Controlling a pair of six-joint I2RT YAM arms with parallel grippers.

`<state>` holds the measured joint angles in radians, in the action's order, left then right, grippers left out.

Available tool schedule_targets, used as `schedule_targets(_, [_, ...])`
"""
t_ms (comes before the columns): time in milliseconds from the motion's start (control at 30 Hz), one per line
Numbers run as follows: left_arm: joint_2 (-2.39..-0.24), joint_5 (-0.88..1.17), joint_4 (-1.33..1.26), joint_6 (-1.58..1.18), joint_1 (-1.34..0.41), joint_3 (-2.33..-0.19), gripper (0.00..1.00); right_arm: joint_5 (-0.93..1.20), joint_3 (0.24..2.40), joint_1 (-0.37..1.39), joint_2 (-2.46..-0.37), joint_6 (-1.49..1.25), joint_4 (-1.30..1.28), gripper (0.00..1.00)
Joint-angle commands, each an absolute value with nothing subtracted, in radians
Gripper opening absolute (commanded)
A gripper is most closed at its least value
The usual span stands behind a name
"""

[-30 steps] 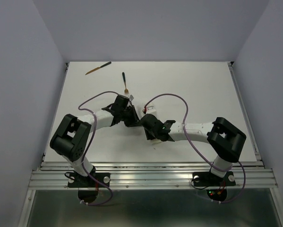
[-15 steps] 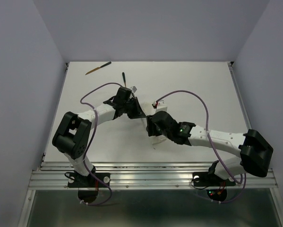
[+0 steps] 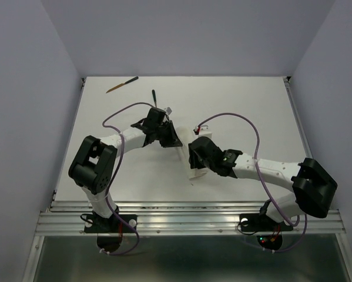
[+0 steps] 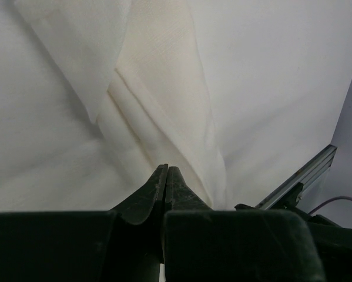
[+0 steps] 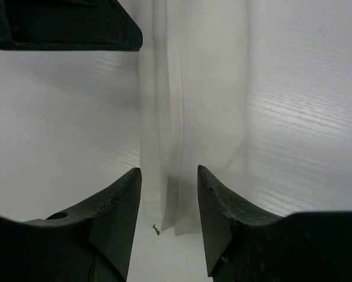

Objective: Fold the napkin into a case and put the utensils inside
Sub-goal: Smooth out the smaller rectangle-folded napkin at the center of the board.

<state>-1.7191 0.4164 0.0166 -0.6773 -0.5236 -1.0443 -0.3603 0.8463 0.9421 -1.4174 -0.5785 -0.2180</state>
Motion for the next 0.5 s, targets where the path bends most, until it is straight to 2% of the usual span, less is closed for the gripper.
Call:
schedule_targets(0, [-1.692,0.426,0.018,-0.667,-0.538,-0.985,0.00,-0.360,0.899,0.945,-1.434,-0.516,-0.236,0.49])
schedule_targets(133, [-1.687,0.443,-0.037,-0.683,-0.543,-0.914,0.00,-0.385,0.922,0.945,-1.457,-0.482,-0.259,0.49])
schedule_targets(467, [-1.766,0.463,-0.066,-0.689,-0.569,-0.922,0.00,-0.437,0.959,0.994,-1.535,-0.448,-0.278,0.47])
